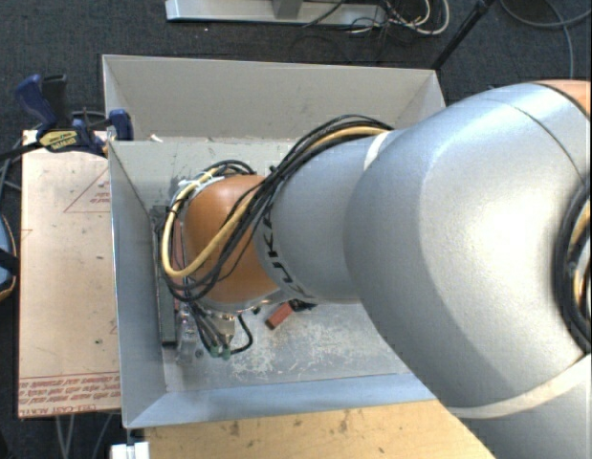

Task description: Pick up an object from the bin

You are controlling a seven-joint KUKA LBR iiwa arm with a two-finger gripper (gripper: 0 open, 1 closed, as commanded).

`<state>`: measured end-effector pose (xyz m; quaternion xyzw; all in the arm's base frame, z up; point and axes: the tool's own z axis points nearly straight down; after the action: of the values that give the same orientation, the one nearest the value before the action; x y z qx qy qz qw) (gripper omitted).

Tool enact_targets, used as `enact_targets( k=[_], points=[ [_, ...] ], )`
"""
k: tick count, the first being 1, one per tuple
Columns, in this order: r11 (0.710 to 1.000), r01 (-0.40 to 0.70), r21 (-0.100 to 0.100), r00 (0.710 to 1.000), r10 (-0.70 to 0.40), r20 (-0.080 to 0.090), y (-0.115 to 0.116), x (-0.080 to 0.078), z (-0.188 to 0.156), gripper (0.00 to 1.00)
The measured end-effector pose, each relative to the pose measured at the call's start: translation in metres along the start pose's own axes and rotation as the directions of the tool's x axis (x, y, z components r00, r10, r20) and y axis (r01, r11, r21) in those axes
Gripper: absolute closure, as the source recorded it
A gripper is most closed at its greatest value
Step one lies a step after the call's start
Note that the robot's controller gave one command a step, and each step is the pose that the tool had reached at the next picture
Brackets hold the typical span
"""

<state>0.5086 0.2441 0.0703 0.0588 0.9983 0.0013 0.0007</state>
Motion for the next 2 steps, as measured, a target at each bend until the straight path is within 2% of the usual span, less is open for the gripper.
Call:
enact_targets(
  k=[1, 2],
  points=[
    [0.999, 0.035, -0.002, 0.999, -0.035, 0.005, -0.018, 0.0125, -0.1779, 1.0],
    [0.999, 0.035, 0.001, 0.999, -0.035, 0.0, -0.0187, 0.0135, -0.1749, 1.0]
  ],
)
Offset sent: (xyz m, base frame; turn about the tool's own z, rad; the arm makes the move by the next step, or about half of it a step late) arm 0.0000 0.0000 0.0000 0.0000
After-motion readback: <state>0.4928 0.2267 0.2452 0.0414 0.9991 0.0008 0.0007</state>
